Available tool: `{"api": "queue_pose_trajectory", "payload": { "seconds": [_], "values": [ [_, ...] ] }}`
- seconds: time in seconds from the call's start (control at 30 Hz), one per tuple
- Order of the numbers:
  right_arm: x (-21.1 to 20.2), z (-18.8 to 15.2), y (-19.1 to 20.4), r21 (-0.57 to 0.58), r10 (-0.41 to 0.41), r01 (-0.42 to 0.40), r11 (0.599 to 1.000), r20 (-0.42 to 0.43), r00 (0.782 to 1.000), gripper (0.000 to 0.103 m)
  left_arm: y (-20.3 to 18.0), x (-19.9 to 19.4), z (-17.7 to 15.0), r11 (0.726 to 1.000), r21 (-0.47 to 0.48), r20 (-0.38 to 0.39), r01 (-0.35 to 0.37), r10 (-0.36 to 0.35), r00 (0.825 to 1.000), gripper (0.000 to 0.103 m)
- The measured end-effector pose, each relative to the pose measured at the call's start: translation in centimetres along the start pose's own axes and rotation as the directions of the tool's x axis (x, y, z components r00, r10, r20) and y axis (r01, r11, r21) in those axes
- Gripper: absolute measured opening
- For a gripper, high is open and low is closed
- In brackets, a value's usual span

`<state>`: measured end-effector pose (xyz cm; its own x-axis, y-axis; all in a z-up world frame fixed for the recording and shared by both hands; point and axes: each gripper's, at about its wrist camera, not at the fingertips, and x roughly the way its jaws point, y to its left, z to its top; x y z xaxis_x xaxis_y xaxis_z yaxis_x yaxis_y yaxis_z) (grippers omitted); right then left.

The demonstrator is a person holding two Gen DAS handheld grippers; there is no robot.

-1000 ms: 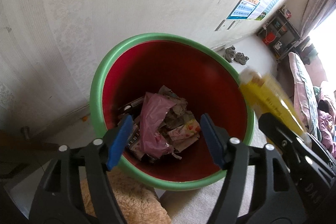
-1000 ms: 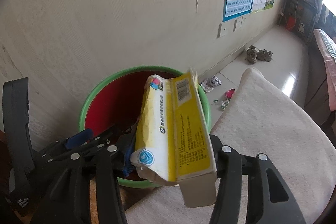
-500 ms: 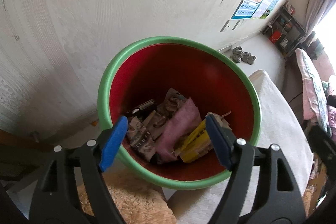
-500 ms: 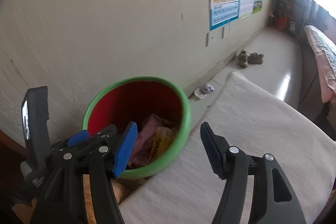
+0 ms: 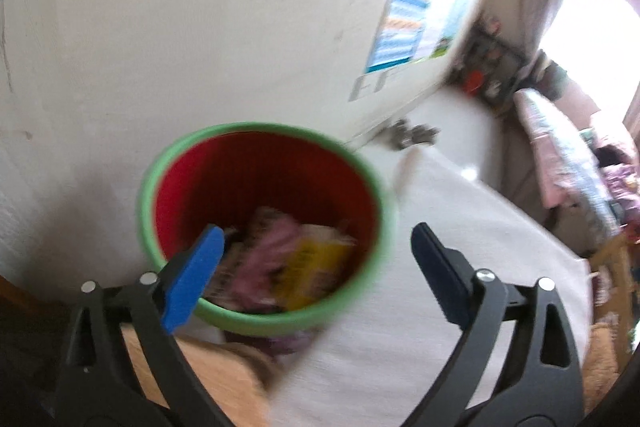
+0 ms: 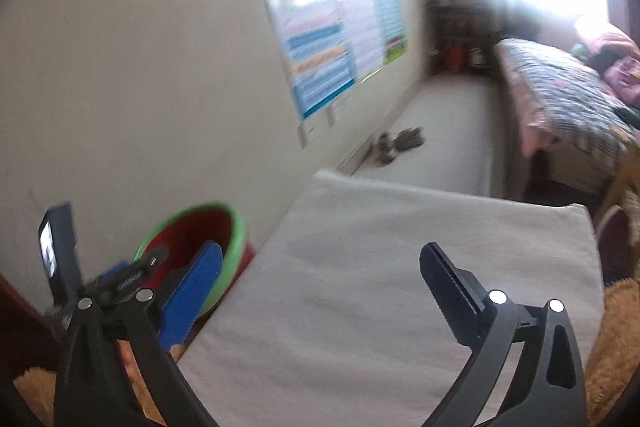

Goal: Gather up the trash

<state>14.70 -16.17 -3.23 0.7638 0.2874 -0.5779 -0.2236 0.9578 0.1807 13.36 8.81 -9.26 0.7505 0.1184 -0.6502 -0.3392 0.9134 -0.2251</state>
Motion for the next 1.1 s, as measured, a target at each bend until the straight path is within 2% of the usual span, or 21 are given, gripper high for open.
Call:
{"api": "queue_pose_trajectory", "payload": {
  "seconds": [0.13,0.17,0.23,0.3,0.37,0.47,0.63,0.9,1.1],
  "values": [
    [-3.2,0.5,-2.6,0.029,-0.075,0.073,0.997,0.110,0.991,0.096,-4.4,-3.2,0.6,0.995,0.046,0.105,0.089,-0.093,0.990,0.097],
    [-3.9,0.6,-3.1,0.038,-0.096,0.092,0.995,0.148,0.984,0.096,-5.4,-4.0,1.1,0.994,0.068,0.138,0.087,-0.096,0.986,0.097],
    [-5.7,0.8,-3.7,0.061,-0.143,0.132,0.989,0.253,0.957,0.096,-7.4,-6.0,1.7,0.990,0.129,0.224,0.056,-0.084,0.971,0.097],
    [-6.4,1.1,-3.8,0.055,-0.195,0.187,0.981,0.297,0.935,0.096,-8.6,-7.4,2.0,0.984,0.175,0.275,0.035,-0.083,0.958,0.097],
    [-6.3,1.4,-3.0,0.000,-0.256,0.267,0.964,0.292,0.922,0.096,-9.3,-8.6,1.9,0.982,0.187,0.306,0.038,-0.095,0.947,0.097],
    [-6.2,1.2,-2.9,-0.014,-0.245,0.258,0.966,0.259,0.934,0.096,-9.7,-9.7,1.8,0.981,0.185,0.332,0.052,-0.112,0.937,0.098],
    [-4.7,0.8,-2.7,-0.013,-0.233,0.240,0.971,0.187,0.954,0.096,-9.9,-9.6,2.0,0.983,0.179,0.296,0.040,-0.093,0.951,0.098],
    [-4.2,0.1,-1.9,-0.016,-0.232,0.237,0.971,0.157,0.960,0.096,-9.5,-9.3,1.6,0.985,0.172,0.280,-0.009,-0.041,0.959,0.098],
    [-4.0,-0.1,-1.6,-0.021,-0.234,0.239,0.971,0.149,0.961,0.096,-9.5,-9.4,1.4,0.981,0.194,0.273,-0.017,-0.037,0.961,0.098]
  ]
}}
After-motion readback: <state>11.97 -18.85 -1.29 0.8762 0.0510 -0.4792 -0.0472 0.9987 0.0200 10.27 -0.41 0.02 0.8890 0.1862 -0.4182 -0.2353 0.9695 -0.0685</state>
